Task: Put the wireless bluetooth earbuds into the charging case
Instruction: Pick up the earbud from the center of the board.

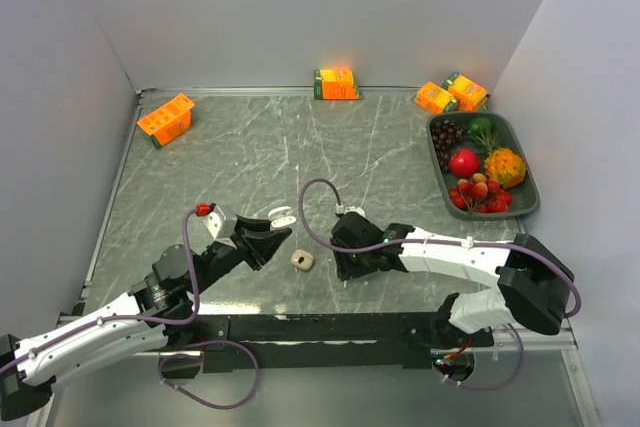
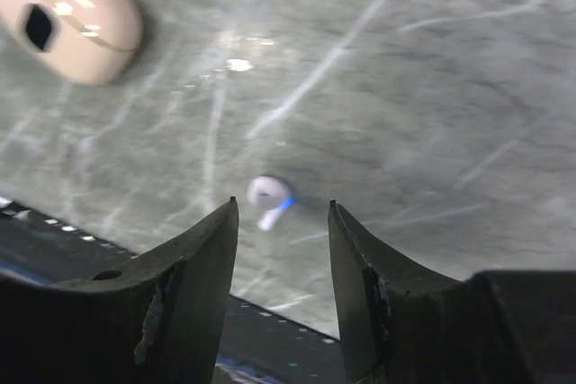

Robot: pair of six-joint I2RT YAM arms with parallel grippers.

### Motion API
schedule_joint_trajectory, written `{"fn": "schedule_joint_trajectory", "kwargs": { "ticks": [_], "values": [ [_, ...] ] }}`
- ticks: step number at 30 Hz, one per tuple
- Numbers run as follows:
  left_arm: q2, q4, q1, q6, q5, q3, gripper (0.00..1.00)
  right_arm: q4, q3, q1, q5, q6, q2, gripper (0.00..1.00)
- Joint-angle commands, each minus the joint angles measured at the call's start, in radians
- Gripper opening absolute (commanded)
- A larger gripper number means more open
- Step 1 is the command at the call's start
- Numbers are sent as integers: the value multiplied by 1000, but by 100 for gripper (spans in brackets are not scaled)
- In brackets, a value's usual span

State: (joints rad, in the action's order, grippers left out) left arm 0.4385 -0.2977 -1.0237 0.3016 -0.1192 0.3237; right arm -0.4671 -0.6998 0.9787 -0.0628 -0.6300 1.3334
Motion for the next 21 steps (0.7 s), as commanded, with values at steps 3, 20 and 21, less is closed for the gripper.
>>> {"fn": "schedule_joint_trajectory", "kwargs": {
  "ticks": [3,20,21],
  "values": [
    [-17,-21,-7,10,-19,18,1,8,-49,34,14,-125,30,51],
    [-30,-6,-24,14,-31,21,1,25,-46,37,-9,-204,156,45],
    [-37,-4,-26,14,-33,20,1,25,-44,38,-9,-204,159,45]
  ]
}}
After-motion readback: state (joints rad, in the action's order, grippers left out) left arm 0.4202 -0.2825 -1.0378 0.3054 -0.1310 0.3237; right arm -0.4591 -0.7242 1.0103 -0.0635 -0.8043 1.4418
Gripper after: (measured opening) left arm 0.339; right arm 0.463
